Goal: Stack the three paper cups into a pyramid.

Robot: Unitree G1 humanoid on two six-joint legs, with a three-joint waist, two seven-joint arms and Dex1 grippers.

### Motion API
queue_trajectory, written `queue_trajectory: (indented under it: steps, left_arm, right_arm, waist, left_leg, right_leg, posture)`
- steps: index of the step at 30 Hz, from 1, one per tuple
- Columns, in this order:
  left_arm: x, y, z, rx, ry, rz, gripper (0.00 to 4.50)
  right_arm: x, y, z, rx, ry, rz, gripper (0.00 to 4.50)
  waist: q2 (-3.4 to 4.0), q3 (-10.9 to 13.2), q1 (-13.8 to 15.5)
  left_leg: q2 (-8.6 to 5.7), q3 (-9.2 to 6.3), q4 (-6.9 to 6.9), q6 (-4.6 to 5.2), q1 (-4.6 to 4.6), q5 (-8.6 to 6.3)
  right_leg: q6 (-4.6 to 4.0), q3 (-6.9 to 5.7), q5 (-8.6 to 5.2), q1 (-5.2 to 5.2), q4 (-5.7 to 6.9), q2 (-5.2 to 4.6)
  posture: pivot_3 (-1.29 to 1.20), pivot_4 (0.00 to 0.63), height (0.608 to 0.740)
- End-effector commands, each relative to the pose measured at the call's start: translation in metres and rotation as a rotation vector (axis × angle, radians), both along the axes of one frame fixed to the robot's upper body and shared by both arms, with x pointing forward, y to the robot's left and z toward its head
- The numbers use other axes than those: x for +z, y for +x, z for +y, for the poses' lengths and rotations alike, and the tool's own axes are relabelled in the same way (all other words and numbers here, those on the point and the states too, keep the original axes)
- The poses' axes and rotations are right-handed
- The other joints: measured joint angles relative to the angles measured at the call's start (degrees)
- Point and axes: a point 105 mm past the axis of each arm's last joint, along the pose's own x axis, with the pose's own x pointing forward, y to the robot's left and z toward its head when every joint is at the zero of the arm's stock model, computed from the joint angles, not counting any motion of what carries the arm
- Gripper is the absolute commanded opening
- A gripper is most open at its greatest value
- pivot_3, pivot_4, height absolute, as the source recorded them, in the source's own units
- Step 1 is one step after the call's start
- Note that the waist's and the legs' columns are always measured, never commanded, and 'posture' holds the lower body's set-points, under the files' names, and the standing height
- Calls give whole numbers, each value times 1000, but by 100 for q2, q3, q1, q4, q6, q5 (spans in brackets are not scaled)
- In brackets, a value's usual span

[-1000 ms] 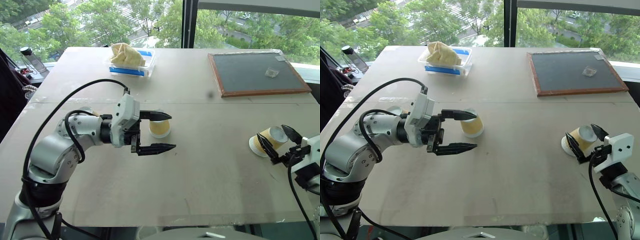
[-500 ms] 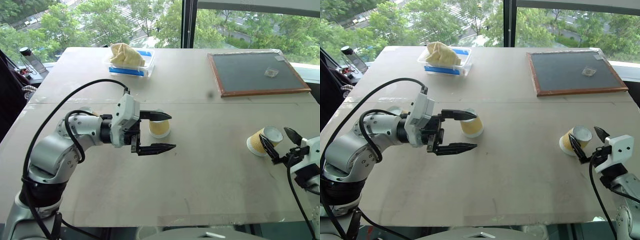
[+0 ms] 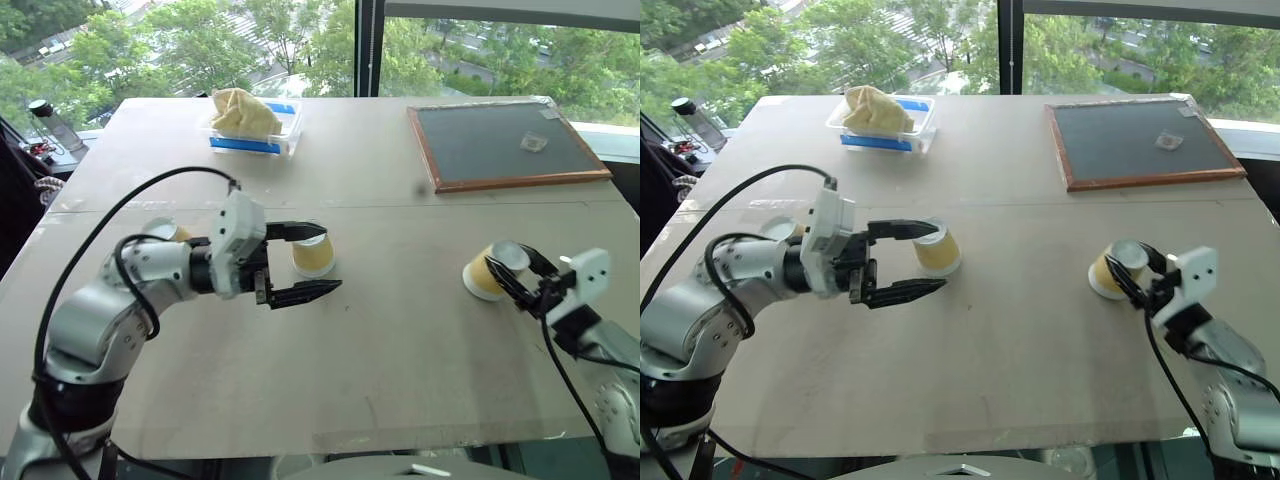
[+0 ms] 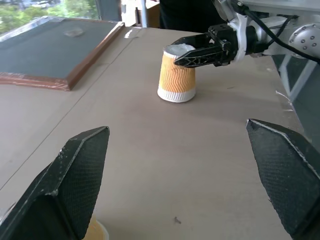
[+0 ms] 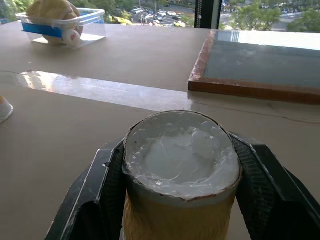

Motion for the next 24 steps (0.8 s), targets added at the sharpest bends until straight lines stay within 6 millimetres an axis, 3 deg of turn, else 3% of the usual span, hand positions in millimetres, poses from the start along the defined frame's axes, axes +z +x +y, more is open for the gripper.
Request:
queue_trajectory:
  steps: [1,5,11,19,24]
  left_arm:
    - [-2,-6,18,106,18,-54,4500]
    - [-17,-13,43,271,27,-56,4500]
    - [-28,-24,56,417,6,-55,4500]
    - [-34,-32,57,484,-25,-47,4500]
    - [-34,-29,59,494,-23,-49,4500]
  right_arm:
    - [14,4,43,130,3,-31,2216]
    - [12,13,98,314,-14,-30,2216]
    - [12,35,146,376,-21,-38,2216]
    - [18,47,174,435,-47,-66,2216]
    - [8,42,176,465,-94,-45,2216]
  waist:
    - [-4,-1,-30]
    - [-6,2,-23]
    - [-18,-2,108]
    - [-18,-2,96]
    - [-18,-2,93]
  left_leg:
    - [0,-1,0,0,0,0]
    - [8,-6,-2,0,-3,0]
    - [2,-5,2,0,-8,0]
    - [1,-8,0,-1,-8,0]
    - [1,-11,-1,-1,-7,0]
  right_leg:
    - [0,0,0,0,-1,0]
    - [-1,-2,0,-4,0,-2]
    - [-21,-9,-11,-4,-7,-14]
    - [-22,-15,-10,-4,-5,-14]
    - [-21,-20,-9,-5,-2,-12]
  posture:
    - [0,150,740]
    - [0,150,740]
    - [0,150,740]
    - [0,150,740]
    - [0,150,740]
